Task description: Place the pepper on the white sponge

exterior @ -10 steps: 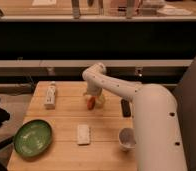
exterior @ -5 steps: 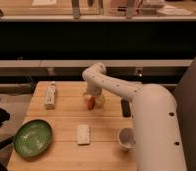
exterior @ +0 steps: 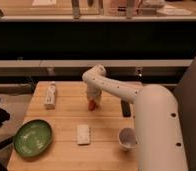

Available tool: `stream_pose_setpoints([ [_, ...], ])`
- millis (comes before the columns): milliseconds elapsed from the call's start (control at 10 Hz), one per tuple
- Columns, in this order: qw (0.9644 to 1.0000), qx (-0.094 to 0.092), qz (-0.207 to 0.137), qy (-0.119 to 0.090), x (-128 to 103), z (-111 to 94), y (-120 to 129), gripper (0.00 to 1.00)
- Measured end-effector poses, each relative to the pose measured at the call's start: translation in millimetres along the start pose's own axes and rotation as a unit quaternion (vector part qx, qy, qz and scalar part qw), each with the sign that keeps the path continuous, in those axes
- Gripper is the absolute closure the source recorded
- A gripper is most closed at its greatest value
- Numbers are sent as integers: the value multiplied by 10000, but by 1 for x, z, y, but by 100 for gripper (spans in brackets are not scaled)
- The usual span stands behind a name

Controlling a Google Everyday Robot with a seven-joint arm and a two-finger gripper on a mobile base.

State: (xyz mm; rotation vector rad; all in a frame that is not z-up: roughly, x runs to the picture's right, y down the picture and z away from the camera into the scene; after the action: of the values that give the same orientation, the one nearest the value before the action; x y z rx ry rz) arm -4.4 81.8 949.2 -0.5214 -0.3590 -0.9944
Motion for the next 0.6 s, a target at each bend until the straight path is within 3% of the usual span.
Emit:
stream_pose_setpoints([
  [200,10000,26,-7,-63,-3,4,-1,94],
  [300,9999,31,-45,-86,-6,6,0,99],
  [600,9998,-40,-181,-33,-14,-15,9,100],
])
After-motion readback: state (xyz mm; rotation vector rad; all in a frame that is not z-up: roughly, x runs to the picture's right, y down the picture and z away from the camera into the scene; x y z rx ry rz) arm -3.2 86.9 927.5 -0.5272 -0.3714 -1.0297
